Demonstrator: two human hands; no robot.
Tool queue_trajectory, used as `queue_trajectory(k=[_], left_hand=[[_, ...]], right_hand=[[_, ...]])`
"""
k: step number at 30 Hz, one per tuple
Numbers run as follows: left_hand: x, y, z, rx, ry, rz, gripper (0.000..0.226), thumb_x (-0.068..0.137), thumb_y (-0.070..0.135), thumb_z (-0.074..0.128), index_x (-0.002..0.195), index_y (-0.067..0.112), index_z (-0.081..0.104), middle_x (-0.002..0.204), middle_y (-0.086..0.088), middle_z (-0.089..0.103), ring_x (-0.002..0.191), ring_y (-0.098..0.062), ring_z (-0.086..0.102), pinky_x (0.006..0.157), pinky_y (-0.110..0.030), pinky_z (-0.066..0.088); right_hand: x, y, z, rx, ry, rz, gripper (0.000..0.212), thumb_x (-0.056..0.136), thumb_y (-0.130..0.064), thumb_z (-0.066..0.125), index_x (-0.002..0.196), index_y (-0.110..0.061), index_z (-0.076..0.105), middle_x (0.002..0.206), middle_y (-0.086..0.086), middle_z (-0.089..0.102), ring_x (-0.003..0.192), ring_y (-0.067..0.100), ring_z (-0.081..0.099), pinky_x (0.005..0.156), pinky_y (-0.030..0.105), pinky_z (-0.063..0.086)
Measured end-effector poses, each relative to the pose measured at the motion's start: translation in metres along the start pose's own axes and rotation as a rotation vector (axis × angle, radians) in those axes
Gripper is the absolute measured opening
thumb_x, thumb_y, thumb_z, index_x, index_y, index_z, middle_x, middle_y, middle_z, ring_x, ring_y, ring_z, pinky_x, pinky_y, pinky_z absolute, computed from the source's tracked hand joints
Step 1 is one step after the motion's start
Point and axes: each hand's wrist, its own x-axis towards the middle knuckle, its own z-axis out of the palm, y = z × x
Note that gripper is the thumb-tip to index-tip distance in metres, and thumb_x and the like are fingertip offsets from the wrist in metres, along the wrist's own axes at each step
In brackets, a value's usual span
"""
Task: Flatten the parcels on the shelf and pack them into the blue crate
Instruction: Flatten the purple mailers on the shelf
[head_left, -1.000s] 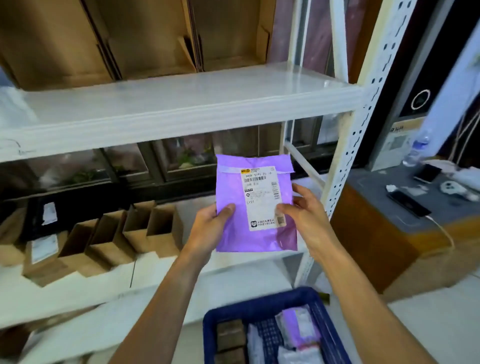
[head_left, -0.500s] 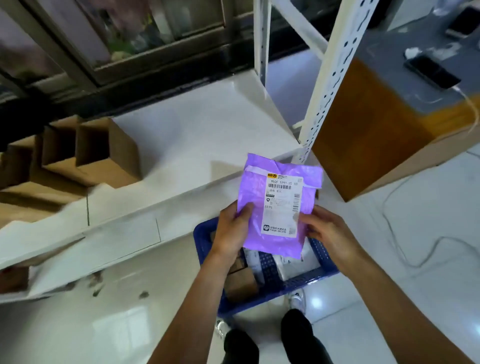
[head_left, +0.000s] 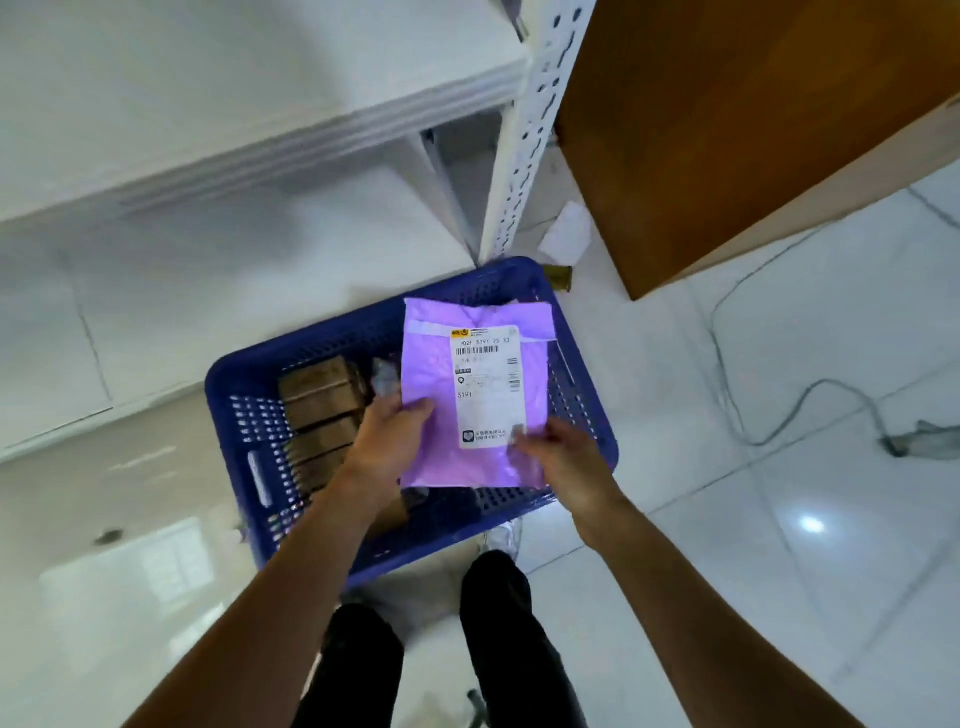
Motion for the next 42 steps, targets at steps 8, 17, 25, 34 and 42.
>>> queue_trajectory(k=[8, 17, 25, 34, 42], left_hand=[[0.148, -0.108, 0.023, 0.19, 0.052, -0.127, 0.023, 0.09, -0.009, 0.059, 0.081, 0.007, 0.073, 0.073, -0.006, 0.069, 0.076, -0.025, 0.061, 0.064, -0.03, 0.051], [0.272, -0.141, 0.082, 0.111, -0.043, -0.135, 0.02, 0.093, -0.004, 0.057, 0.099, 0.009, 0.072, 0.083, -0.01, 0.069, 0.071, -0.023, 0.065, 0.072, -0.034, 0.058], [0.36, -0.143, 0.107, 0.159, -0.013, -0.098, 0.021, 0.091, 0.004, 0.067, 0.077, 0.018, 0.07, 0.079, -0.01, 0.068, 0.074, -0.024, 0.061, 0.066, -0.033, 0.057], [0.341, -0.156, 0.098, 0.866, 0.335, 0.443, 0.077, 0.089, 0.041, 0.067, 0.146, 0.001, 0.033, 0.141, -0.024, 0.045, 0.13, -0.04, 0.046, 0.106, -0.044, 0.04], [0.393, -0.176, 0.113, 1.338, -0.01, 0.894, 0.07, 0.102, 0.05, 0.015, 0.159, 0.01, 0.014, 0.167, -0.006, 0.008, 0.155, -0.022, 0.005, 0.125, -0.044, 0.014]], right_hand=[[0.179, 0.095, 0.008, -0.248, 0.027, 0.049, 0.027, 0.07, -0.007, 0.053, 0.093, -0.014, 0.065, 0.086, 0.005, 0.075, 0.086, 0.03, 0.071, 0.075, 0.049, 0.06], [0.312, 0.108, -0.001, -0.446, 0.322, -0.118, 0.024, 0.094, -0.011, 0.05, 0.117, -0.006, 0.057, 0.116, 0.02, 0.066, 0.106, 0.042, 0.063, 0.088, 0.049, 0.053], [0.357, 0.116, 0.032, -0.495, 0.43, -0.47, 0.062, 0.096, -0.007, 0.051, 0.153, -0.015, 0.029, 0.154, 0.009, 0.042, 0.141, 0.029, 0.039, 0.117, 0.041, 0.033], [0.375, 0.116, 0.031, -0.933, 0.12, -0.72, 0.077, 0.091, -0.003, 0.044, 0.159, -0.007, 0.007, 0.167, 0.007, 0.003, 0.154, 0.021, 0.001, 0.124, 0.035, 0.003], [0.447, 0.125, 0.039, -1.033, 0.284, -0.845, 0.058, 0.104, -0.026, 0.025, 0.156, -0.001, 0.019, 0.164, 0.015, 0.016, 0.153, 0.026, 0.012, 0.124, 0.045, 0.017]])
